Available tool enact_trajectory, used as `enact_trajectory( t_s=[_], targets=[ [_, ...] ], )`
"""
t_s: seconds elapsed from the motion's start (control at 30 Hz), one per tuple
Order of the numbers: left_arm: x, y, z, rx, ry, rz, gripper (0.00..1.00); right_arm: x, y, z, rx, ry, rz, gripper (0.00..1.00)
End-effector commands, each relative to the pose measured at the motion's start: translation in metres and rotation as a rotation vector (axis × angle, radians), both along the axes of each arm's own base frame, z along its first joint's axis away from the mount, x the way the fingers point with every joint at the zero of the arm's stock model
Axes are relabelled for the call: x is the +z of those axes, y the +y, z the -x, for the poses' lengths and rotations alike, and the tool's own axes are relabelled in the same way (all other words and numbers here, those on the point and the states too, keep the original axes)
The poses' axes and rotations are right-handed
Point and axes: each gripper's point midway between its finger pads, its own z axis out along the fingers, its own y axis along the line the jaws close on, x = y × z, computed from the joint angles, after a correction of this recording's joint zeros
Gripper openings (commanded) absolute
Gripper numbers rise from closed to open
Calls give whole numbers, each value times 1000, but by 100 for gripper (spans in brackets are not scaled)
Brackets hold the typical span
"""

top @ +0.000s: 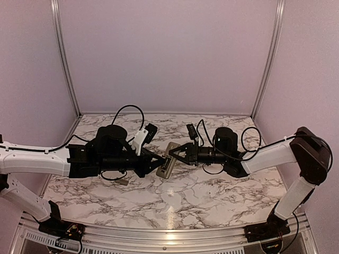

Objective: Load the batteries into the remote control
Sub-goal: Place the battery in the battery compartment.

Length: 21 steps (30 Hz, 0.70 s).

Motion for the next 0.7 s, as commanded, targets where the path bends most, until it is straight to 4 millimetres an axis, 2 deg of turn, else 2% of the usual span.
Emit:
enact_trajectory(
  t_s=[0.0, 0.3, 0.67],
  targets=[
    [6, -6, -8, 24, -45, 0, 0, 14, 11, 0, 9, -9, -53, 0],
    [-5, -13, -11, 23, -49, -42, 0, 19, 18, 12, 54, 17, -115, 0],
    [-20, -10, -20, 69, -70, -102, 0, 33, 17, 17, 84, 21, -188, 0]
  ],
)
